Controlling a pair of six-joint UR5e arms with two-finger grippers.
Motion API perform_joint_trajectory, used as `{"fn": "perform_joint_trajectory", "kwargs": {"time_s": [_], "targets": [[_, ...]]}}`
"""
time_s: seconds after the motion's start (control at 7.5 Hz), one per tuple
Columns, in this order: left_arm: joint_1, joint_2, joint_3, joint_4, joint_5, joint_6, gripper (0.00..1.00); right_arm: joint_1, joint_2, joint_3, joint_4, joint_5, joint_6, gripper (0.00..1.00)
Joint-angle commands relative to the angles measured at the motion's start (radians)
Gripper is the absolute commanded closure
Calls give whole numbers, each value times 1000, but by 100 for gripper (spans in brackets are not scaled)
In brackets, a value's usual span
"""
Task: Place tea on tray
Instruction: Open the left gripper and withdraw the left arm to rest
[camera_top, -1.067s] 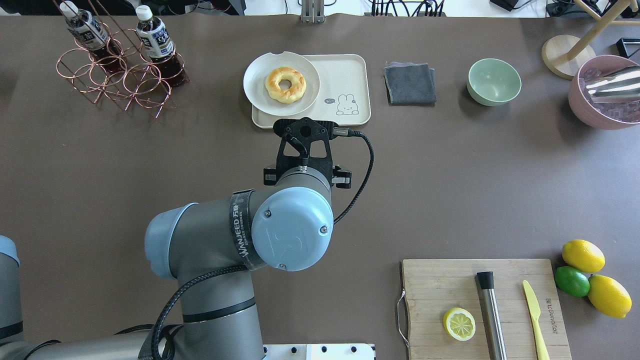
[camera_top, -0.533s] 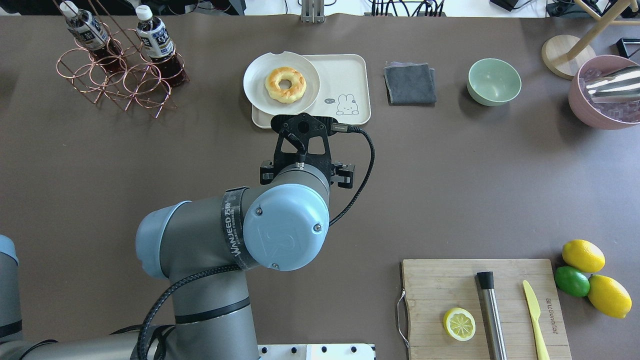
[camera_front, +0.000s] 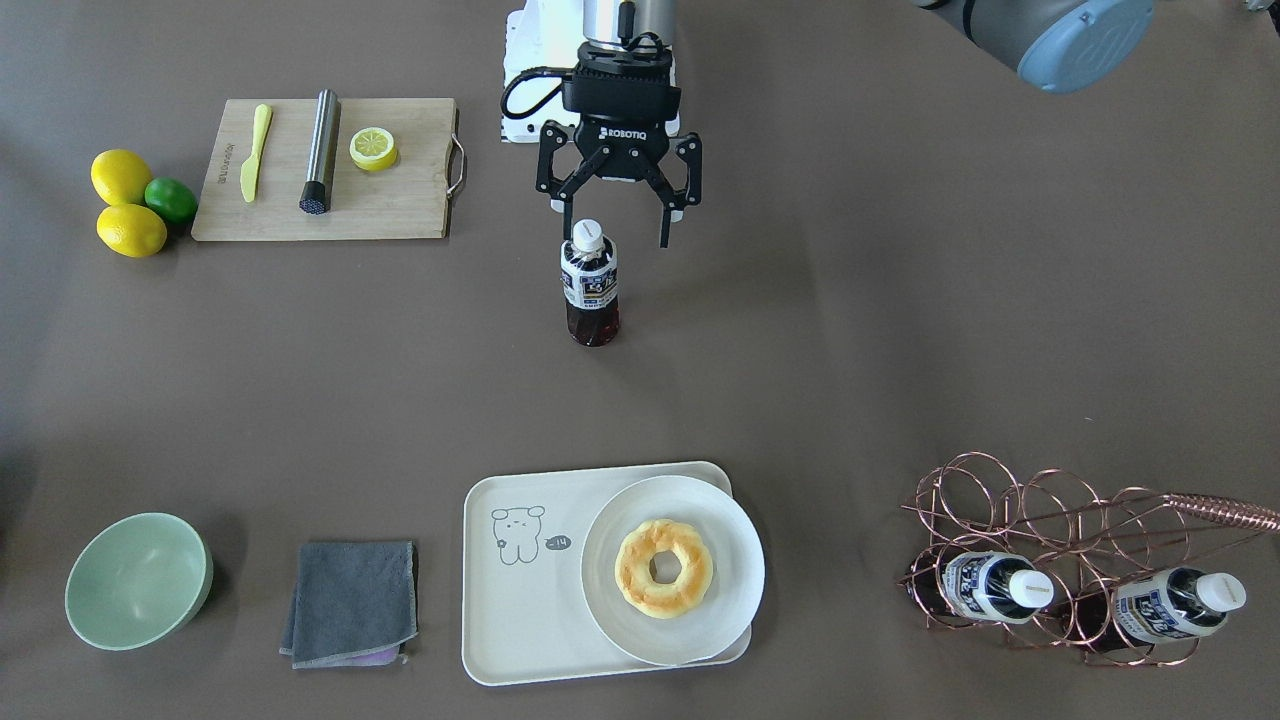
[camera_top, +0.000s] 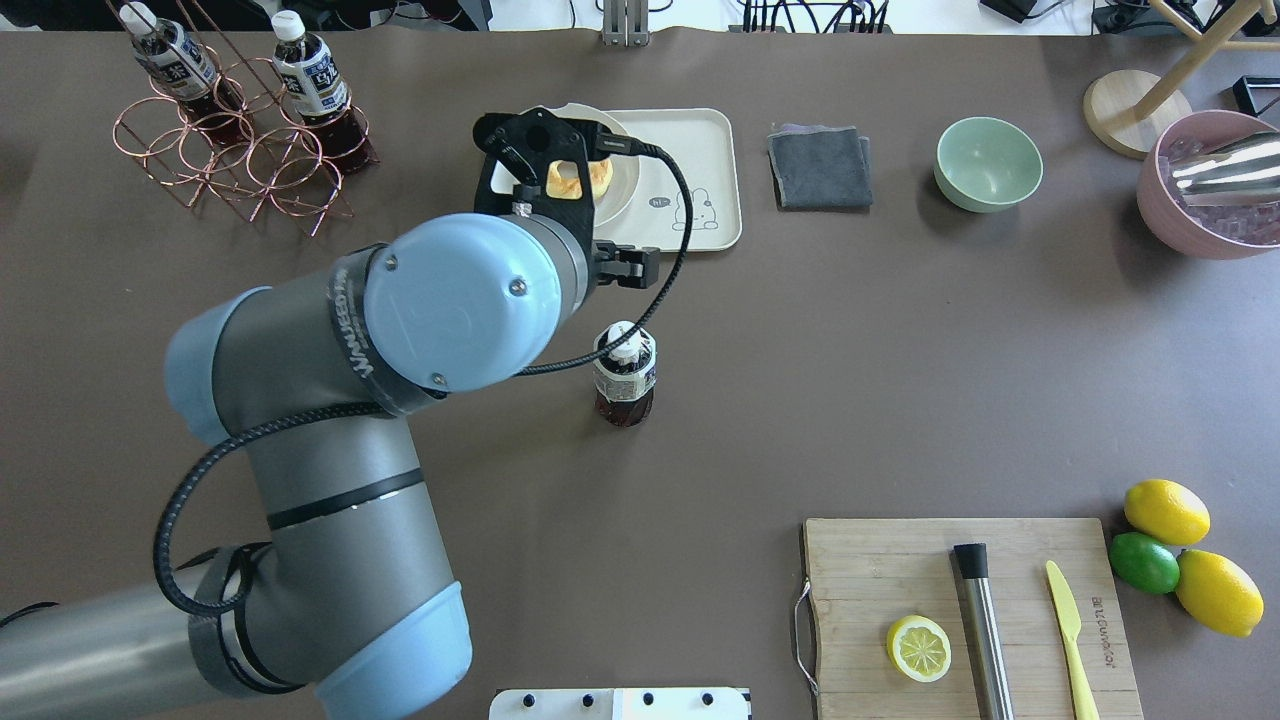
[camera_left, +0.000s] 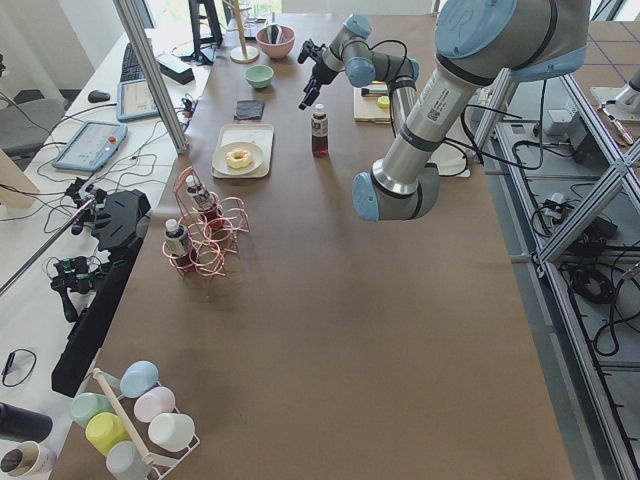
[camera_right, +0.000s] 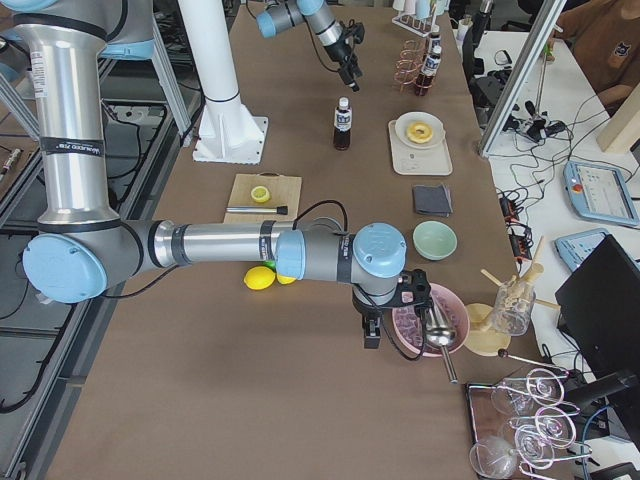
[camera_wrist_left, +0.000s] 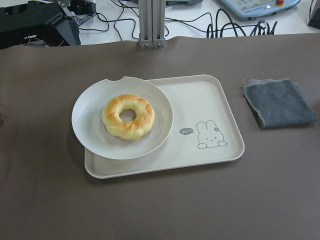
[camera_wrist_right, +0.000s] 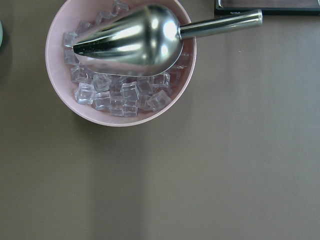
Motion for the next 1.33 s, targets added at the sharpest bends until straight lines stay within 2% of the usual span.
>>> {"fn": "perform_joint_trajectory", "kwargs": {"time_s": [0.0, 0.13, 0.27, 0.53, 0.67, 0.93, 1.07, 1.2], "targets": [[-102, 131, -50, -83, -48, 73, 3, 0, 3, 11, 1, 2, 32, 0], [-140, 183, -52, -174, -48, 154, 3, 0, 3, 18, 1, 18, 33, 0], [-177, 219, -58, -196, -51, 157, 3, 0, 3, 16, 1, 24, 33, 0], [-212, 337, -133, -197, -53, 151, 3, -6, 3, 16, 3, 22, 33, 0], [-243, 380, -133, -197, -85, 150, 3, -8, 4, 18, 3, 22, 33, 0], [-406, 560, -128, -195, -347, 161, 3, -15, 1, 57, 3, 22, 35, 0], [-509, 626, -128, -198, -434, 179, 3, -38, 3, 85, 1, 19, 108, 0], [-586, 676, -128, -201, -465, 295, 3, -66, 4, 135, 1, 9, 136, 0]]}}
